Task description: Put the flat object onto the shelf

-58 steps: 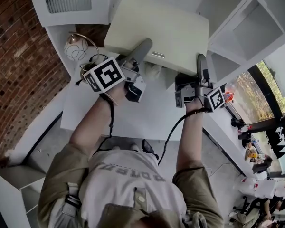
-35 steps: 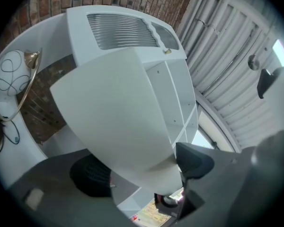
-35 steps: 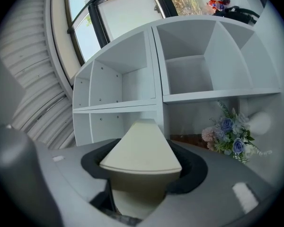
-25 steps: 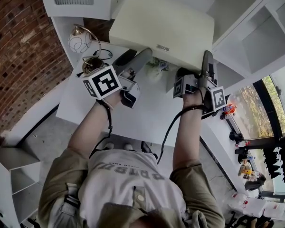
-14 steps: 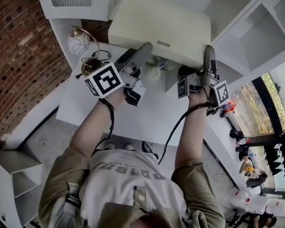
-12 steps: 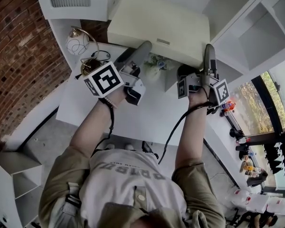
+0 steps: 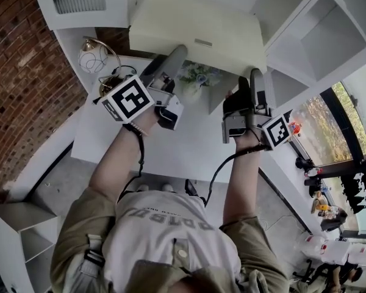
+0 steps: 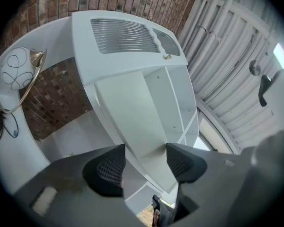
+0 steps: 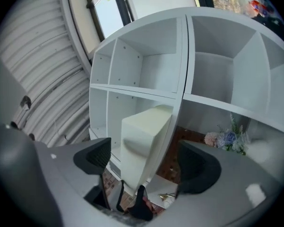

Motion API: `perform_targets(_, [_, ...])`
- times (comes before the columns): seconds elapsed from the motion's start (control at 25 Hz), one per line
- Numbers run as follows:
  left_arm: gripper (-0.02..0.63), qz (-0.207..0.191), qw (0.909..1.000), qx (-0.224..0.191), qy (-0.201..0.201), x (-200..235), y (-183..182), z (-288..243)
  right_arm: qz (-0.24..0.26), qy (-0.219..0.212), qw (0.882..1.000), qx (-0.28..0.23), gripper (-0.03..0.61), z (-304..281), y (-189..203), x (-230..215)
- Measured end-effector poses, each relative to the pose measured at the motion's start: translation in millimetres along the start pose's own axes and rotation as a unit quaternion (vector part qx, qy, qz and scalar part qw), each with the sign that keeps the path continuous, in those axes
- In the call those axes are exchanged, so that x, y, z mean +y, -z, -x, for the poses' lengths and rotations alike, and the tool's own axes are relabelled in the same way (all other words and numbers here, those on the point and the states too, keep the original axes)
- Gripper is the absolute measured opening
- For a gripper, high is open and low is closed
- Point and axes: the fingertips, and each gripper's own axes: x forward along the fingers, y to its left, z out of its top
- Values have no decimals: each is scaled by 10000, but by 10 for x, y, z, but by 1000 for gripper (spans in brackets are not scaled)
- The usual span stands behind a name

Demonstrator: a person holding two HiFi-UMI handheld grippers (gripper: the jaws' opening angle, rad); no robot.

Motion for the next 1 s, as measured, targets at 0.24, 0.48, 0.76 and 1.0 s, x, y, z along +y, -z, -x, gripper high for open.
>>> perform_targets(0.24, [285, -40, 10000, 26, 5, 34, -28, -39, 462, 35, 9982, 381, 266, -26, 184, 19])
perform_targets(0.48, [285, -113, 9999, 101, -7, 88, -32, -125, 522, 131, 9978, 389, 175, -124, 173, -36])
perform_targets(0.76, [285, -286, 9993, 216, -73, 207, -49, -281, 485, 186, 9980, 347, 169, -313, 72, -155])
perform_targets(1.0, [285, -387, 9987, 305, -145, 362, -121, -464, 456, 230, 9981, 338, 166, -508, 19, -275])
